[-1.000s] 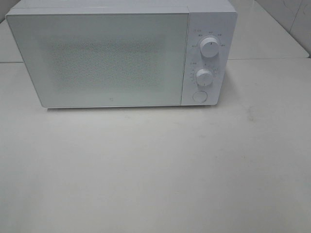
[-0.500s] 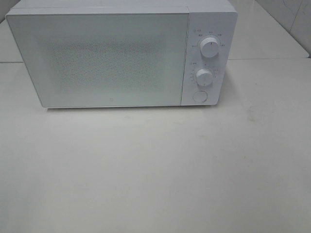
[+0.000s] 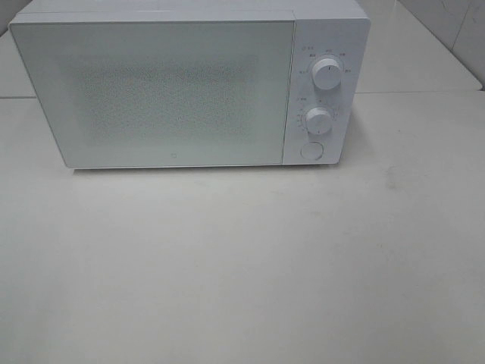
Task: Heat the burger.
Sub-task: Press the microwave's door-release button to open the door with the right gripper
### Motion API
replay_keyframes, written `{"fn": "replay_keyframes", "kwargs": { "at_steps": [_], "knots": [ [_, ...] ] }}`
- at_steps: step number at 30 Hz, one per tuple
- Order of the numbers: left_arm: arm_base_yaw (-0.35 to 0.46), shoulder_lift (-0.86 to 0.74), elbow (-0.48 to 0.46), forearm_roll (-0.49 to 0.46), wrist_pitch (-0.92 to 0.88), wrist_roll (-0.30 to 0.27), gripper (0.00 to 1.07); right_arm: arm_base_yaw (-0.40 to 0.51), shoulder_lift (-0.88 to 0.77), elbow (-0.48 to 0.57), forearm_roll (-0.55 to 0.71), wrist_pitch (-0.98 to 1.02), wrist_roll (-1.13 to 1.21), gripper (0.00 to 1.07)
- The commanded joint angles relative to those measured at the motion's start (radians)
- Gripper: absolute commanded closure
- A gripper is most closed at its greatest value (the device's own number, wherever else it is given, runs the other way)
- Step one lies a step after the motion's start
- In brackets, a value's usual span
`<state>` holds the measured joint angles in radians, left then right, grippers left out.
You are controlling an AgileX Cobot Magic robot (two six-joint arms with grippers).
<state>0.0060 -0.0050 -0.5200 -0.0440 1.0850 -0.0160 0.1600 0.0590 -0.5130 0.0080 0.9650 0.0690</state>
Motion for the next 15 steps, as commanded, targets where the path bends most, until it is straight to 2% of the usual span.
{"fn": "replay_keyframes", "kwargs": {
  "at_steps": [1, 15],
  "knots": [
    [0.001, -0.015, 0.003, -0.009, -0.014, 0.0, 0.07, -0.003, 0.08, -0.011, 0.001, -0.044, -0.005, 0.32],
    [0.001, -0.015, 0.003, -0.009, -0.014, 0.0, 0.07, -0.003, 0.42, -0.007, 0.004, -0.382, -0.009, 0.32]
  ]
}}
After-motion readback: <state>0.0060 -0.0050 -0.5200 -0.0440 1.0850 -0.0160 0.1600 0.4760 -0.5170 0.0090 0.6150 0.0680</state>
